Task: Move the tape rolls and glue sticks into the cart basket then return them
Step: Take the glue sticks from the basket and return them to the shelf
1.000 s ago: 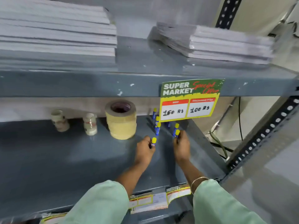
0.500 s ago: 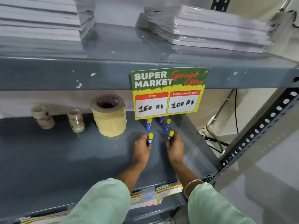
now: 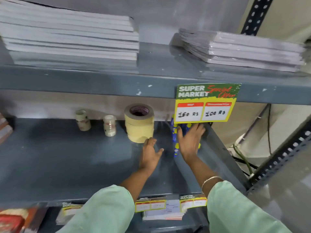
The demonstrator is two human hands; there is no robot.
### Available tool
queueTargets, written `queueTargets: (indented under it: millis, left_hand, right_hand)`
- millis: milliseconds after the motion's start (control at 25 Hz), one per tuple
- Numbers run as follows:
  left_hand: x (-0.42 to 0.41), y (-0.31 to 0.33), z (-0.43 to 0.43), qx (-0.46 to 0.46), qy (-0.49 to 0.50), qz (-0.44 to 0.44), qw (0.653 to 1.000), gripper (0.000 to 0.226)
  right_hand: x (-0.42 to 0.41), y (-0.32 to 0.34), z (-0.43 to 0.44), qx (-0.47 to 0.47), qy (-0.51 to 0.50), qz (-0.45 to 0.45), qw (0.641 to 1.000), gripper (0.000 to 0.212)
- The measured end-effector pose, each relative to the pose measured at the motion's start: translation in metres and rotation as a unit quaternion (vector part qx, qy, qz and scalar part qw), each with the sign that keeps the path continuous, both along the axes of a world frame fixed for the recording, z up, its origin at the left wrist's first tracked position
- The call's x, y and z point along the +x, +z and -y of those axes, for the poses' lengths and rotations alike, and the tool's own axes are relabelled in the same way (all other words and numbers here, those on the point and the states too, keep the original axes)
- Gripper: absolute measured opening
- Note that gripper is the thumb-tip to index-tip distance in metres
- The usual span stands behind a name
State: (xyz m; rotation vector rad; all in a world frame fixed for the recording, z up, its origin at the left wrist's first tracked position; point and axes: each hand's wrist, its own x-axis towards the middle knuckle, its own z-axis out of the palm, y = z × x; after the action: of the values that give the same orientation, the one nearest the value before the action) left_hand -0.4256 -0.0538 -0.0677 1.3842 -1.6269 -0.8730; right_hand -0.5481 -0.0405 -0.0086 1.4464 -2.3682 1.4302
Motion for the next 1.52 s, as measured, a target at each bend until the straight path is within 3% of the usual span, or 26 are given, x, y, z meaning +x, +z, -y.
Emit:
queueTargets:
  millis: [120, 280, 400, 560, 760, 840, 920, 960, 1040, 1240, 1360, 1520]
  left_hand:
    - [0.060, 0.020, -0.003, -0.027, 0.067, 0.002, 0.997, 0.021]
    - [0.179, 0.035, -0.023, -0.041, 0.199, 0.002, 0.979, 0.014]
    - [0.283, 0.031, -0.055, -0.009, 0.302, 0.031, 0.953, 0.018]
    - [0.431, 0.003, -0.141, 0.043, 0.459, 0.036, 0.887, 0.022]
    - [0.561, -0.056, -0.263, 0.179, 0.570, 0.008, 0.802, 0.016]
    - [0.599, -0.098, -0.312, 0.272, 0.571, -0.001, 0.774, 0.014]
    - [0.624, -0.151, -0.354, 0.359, 0.549, -0.014, 0.755, 0.023]
    - [0.630, -0.170, -0.369, 0.397, 0.534, -0.011, 0.746, 0.027]
    - [0.640, -0.213, -0.398, 0.459, 0.519, -0.019, 0.721, 0.008]
    - [0.623, -0.290, -0.413, 0.520, 0.548, -0.082, 0.650, 0.024]
    - [0.613, -0.317, -0.402, 0.525, 0.546, -0.123, 0.641, 0.019]
    - [0.611, -0.333, -0.399, 0.543, 0.550, -0.100, 0.627, 0.021]
  right_hand:
    - [0.063, 0.017, 0.016, -0.046, 0.080, -0.047, 0.995, 0.050]
    - [0.188, 0.021, 0.024, -0.076, 0.226, -0.020, 0.971, 0.043]
    - [0.296, 0.012, 0.008, -0.044, 0.357, 0.023, 0.933, 0.028]
    - [0.451, -0.009, -0.048, 0.015, 0.514, 0.051, 0.856, 0.020]
    - [0.607, -0.079, -0.123, 0.150, 0.665, 0.000, 0.731, 0.011]
    - [0.654, -0.126, -0.155, 0.275, 0.703, -0.057, 0.653, 0.006]
    - [0.684, -0.184, -0.185, 0.386, 0.726, -0.141, 0.551, 0.021]
    - [0.689, -0.208, -0.196, 0.418, 0.728, -0.169, 0.516, 0.022]
    - [0.701, -0.263, -0.222, 0.475, 0.720, -0.190, 0.468, 0.018]
    - [0.700, -0.365, -0.272, 0.549, 0.672, -0.232, 0.440, 0.014]
    - [0.694, -0.393, -0.296, 0.550, 0.662, -0.271, 0.430, 0.023]
    - [0.694, -0.410, -0.314, 0.527, 0.654, -0.329, 0.433, 0.024]
